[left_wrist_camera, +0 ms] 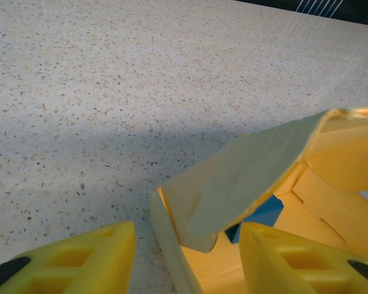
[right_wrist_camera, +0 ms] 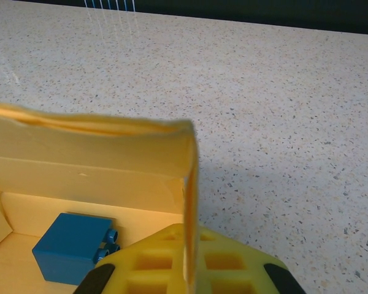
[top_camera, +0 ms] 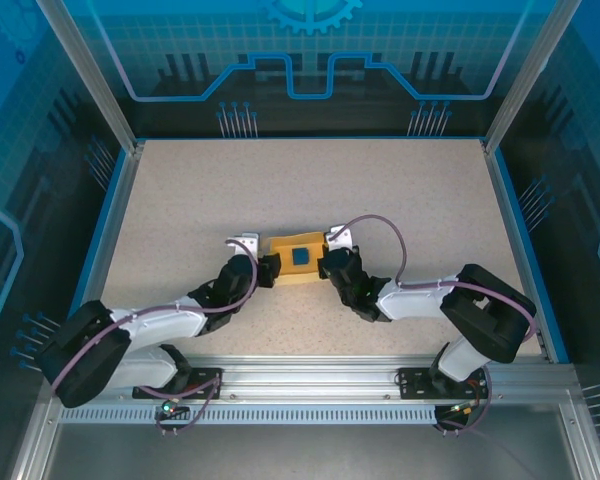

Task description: Fold the paper box

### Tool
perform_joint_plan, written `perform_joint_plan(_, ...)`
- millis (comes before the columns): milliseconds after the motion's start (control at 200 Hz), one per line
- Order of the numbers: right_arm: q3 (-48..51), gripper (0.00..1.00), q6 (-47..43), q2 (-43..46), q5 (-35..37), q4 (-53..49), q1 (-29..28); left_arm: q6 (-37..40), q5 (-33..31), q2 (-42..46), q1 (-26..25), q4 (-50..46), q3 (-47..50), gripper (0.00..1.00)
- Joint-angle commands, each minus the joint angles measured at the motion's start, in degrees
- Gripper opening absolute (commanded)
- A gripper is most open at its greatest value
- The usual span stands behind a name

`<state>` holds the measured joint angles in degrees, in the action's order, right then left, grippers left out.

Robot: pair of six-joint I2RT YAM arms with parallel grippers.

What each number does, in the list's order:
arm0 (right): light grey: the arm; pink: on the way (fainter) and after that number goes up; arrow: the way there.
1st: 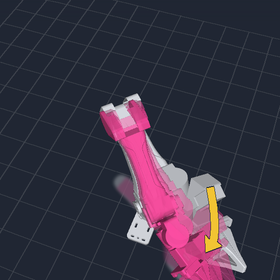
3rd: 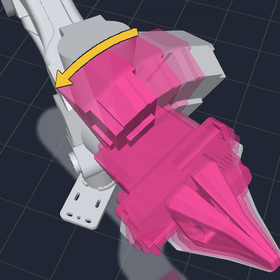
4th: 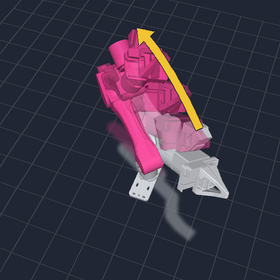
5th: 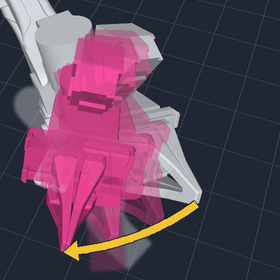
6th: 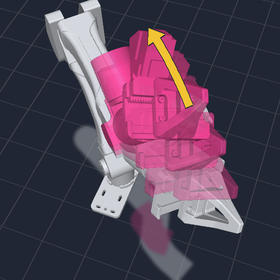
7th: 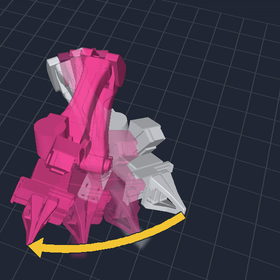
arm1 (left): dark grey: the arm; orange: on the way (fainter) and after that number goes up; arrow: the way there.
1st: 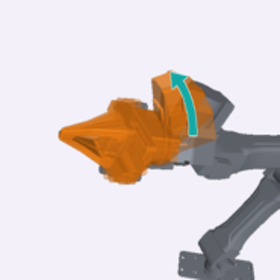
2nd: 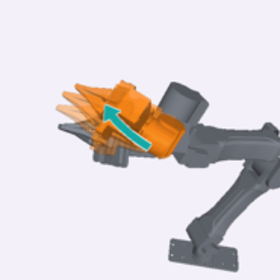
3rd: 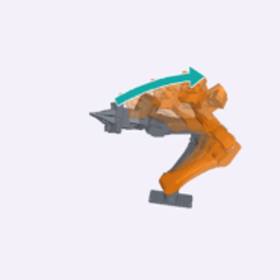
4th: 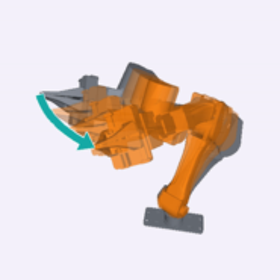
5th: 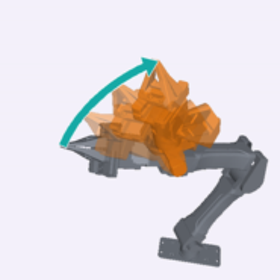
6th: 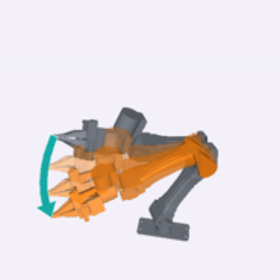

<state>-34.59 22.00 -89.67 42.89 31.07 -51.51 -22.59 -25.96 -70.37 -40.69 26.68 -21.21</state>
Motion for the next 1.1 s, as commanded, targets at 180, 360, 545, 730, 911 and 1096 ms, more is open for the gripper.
perform_joint_plan(180, 1.12, 0.02, -1.43, 0.37, 2.52, 1.23, -1.84, 0.33, 5.03, 10.66, -0.35, -9.78, 1.77, 0.58)
perform_joint_plan(360, 1.54, 0.02, -2.11, 0.29, 3.0, 2.01, -2.34, 3.49, 6.45, 19.73, -0.32, -16.6, 0.63, 0.62)
perform_joint_plan(545, 1.98, 0.02, -2.84, 0.07, 3.34, 2.84, -2.66, 6.51, 3.8, 24.94, -0.18, -20.07, -3.72, 0.65)
perform_joint_plan(730, 2.13, 0.02, -3.06, -0.3, 3.56, 3.31, -2.85, 9.44, 3.55, 16.95, 1.28, -23.55, -14.18, 0.66)
perform_joint_plan(911, 2.35, 0.02, -3.37, -0.51, 4.15, 3.71, -3.07, 11.11, 11.76, 5.97, 4.94, -27.58, -25.66, 0.63)
perform_joint_plan(1096, 3.04, 0.02, -3.8, -0.42, 4.56, 4.66, -3.24, 10.68, 18.55, -3.59, 7.44, -32.37, -34.19, 0.52)
